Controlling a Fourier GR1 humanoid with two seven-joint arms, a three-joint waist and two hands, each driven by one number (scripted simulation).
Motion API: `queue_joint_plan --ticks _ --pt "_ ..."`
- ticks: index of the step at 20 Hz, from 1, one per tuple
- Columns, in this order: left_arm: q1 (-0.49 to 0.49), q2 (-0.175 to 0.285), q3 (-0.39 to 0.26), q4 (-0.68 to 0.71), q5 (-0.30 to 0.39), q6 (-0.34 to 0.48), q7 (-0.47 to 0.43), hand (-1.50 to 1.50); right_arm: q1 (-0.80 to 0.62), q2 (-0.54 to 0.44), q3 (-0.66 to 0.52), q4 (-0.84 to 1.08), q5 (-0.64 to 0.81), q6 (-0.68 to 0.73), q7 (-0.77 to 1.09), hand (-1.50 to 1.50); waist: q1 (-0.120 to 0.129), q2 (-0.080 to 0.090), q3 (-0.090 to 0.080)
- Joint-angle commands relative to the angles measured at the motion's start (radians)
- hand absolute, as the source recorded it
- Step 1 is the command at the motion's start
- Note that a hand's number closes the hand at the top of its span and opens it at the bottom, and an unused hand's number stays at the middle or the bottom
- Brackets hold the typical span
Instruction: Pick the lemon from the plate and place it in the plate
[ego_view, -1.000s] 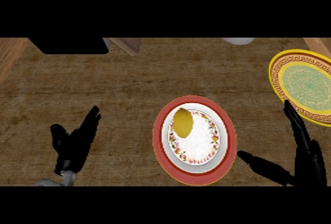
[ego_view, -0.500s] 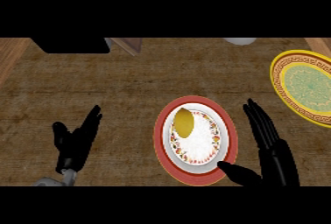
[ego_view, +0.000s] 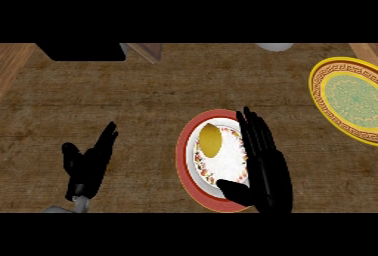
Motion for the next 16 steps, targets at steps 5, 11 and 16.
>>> queue_joint_plan --ticks 5,11,16 --pt "-0.012 -0.051 0.04 0.005 -0.046 -0.025 0.066 0.0 0.002 0.106 0.028 0.15 0.028 -0.018 -0.035 -1.5 -0.003 0.003 -0.003" --pt "-0.015 -0.069 0.089 0.086 -0.089 -0.086 0.028 0.0 -0.009 0.093 0.021 0.113 0.073 0.005 0.014 -1.5 -0.006 0.003 -0.003" --pt "0.013 -0.064 0.105 0.034 -0.077 -0.106 0.056 0.0 -0.182 0.12 0.067 0.316 0.12 -0.059 0.203 -1.5 0.002 0.004 -0.003"
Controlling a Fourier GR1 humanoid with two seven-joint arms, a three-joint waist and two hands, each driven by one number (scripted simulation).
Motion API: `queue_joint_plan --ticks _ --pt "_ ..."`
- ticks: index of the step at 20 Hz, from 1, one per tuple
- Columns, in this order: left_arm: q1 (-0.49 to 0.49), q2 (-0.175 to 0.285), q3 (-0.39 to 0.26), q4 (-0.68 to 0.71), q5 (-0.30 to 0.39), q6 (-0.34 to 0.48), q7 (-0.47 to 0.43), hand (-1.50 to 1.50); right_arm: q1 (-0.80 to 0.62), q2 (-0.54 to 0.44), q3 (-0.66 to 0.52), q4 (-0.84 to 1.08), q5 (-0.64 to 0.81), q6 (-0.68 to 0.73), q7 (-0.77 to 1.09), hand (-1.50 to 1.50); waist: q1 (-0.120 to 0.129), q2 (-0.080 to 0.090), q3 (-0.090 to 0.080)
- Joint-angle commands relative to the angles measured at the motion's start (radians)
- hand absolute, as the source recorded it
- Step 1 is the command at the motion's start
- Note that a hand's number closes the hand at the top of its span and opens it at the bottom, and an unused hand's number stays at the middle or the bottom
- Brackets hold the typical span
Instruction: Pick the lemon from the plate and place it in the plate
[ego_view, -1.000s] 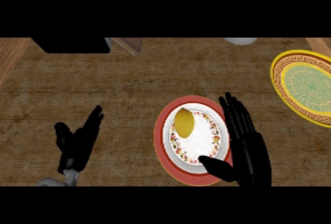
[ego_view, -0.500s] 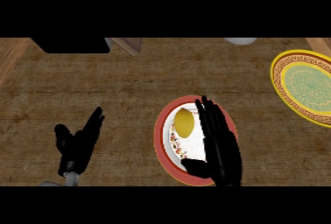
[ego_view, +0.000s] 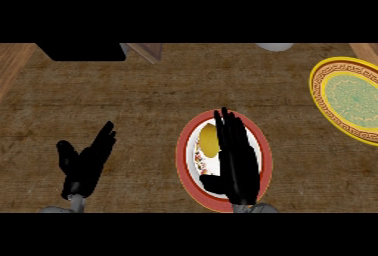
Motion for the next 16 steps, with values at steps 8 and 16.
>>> queue_joint_plan --ticks 8,16 --pt "-0.009 -0.041 0.085 0.098 -0.034 -0.084 -0.036 0.0 -0.108 0.008 -0.069 0.159 -0.04 -0.009 -0.015 -1.5 -0.002 0.004 -0.005" --pt "0.007 -0.1 0.029 -0.009 -0.124 0.0 0.057 0.0 -0.188 0.008 -0.051 0.319 -0.04 0.053 -0.043 1.5 0.001 0.004 -0.004"
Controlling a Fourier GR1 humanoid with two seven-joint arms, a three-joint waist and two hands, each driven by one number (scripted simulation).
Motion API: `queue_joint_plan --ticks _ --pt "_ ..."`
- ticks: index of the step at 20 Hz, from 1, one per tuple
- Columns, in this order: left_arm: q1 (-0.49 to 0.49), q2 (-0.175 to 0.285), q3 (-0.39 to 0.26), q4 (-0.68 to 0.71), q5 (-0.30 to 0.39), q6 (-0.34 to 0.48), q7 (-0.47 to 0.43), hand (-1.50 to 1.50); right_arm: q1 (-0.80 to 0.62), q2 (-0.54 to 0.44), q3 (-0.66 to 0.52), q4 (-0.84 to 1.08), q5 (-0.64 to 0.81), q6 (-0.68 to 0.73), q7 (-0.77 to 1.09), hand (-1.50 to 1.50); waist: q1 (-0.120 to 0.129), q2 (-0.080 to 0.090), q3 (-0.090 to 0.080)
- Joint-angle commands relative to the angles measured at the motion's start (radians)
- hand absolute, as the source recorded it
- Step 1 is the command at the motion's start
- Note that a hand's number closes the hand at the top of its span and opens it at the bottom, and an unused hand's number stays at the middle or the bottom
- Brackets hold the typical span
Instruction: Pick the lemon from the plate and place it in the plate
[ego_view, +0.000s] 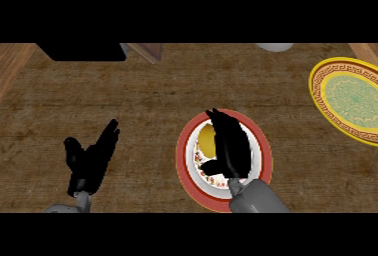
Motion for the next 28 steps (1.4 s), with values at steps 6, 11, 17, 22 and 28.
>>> queue_joint_plan --ticks 6,11,17,22,28 --pt "0.042 0.019 0.041 -0.061 -0.002 -0.038 0.067 0.0 -0.04 0.002 0.019 0.151 0.07 -0.075 -0.026 1.5 0.004 0.006 -0.002" --pt "0.036 -0.039 0.035 0.02 -0.026 -0.039 0.001 0.0 0.045 -0.052 0.009 0.03 0.147 -0.119 -0.067 1.5 -0.006 0.005 -0.003" --pt "0.013 -0.009 0.027 -0.026 -0.036 -0.034 0.029 0.0 -0.289 0.0 -0.407 0.268 0.026 0.032 0.443 1.5 0.026 0.036 -0.005" --pt "0.001 -0.012 0.015 -0.013 -0.025 -0.067 0.03 0.0 -0.576 -0.076 -0.472 0.39 0.243 -0.098 0.609 1.5 0.069 0.03 -0.006" --pt "-0.019 -0.033 0.002 -0.014 -0.03 -0.054 0.053 0.0 -0.678 -0.114 -0.57 0.507 0.403 -0.235 0.72 1.5 0.064 0.033 -0.003"
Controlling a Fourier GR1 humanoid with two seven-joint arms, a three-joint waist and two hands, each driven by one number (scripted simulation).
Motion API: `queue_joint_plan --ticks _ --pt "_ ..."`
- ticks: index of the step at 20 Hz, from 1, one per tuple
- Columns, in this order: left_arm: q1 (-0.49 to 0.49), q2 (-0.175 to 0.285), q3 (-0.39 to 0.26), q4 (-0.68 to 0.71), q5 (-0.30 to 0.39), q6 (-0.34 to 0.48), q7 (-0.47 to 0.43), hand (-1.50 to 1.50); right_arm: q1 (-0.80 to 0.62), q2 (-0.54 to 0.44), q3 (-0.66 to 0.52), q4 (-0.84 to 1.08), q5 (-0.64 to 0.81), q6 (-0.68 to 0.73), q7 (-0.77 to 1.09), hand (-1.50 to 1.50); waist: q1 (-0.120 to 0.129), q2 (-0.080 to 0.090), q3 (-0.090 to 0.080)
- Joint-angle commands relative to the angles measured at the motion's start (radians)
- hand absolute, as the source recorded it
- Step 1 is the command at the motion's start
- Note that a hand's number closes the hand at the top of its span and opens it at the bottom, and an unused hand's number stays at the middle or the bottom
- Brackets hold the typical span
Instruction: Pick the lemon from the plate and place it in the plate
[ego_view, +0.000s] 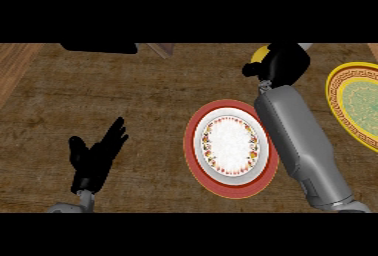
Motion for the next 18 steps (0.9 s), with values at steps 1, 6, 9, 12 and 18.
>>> queue_joint_plan --ticks 1,6,9,12,18 --pt "-0.004 -0.006 -0.004 0.019 -0.012 0.008 0.006 0.0 -0.098 -0.035 -0.082 0.055 0.101 -0.144 0.208 1.5 -0.011 -0.001 -0.001" --pt "0.027 -0.006 -0.011 -0.007 -0.016 0.011 0.001 0.0 -0.063 -0.022 -0.17 0.052 0.206 -0.288 0.269 1.5 -0.017 -0.005 0.0" --pt "0.034 -0.026 -0.003 0.02 -0.01 0.016 -0.029 0.0 -0.026 -0.041 -0.238 0.036 0.232 -0.386 0.234 1.5 -0.029 -0.002 0.0" --pt "0.037 0.003 0.02 0.02 -0.003 0.002 -0.019 0.0 -0.007 -0.06 -0.303 0.023 0.253 -0.464 0.184 1.5 -0.036 -0.008 0.0" --pt "0.019 -0.006 0.021 0.023 -0.011 0.008 -0.01 0.0 0.066 -0.114 -0.428 0.087 0.364 -0.562 0.159 1.5 -0.043 -0.009 0.0"
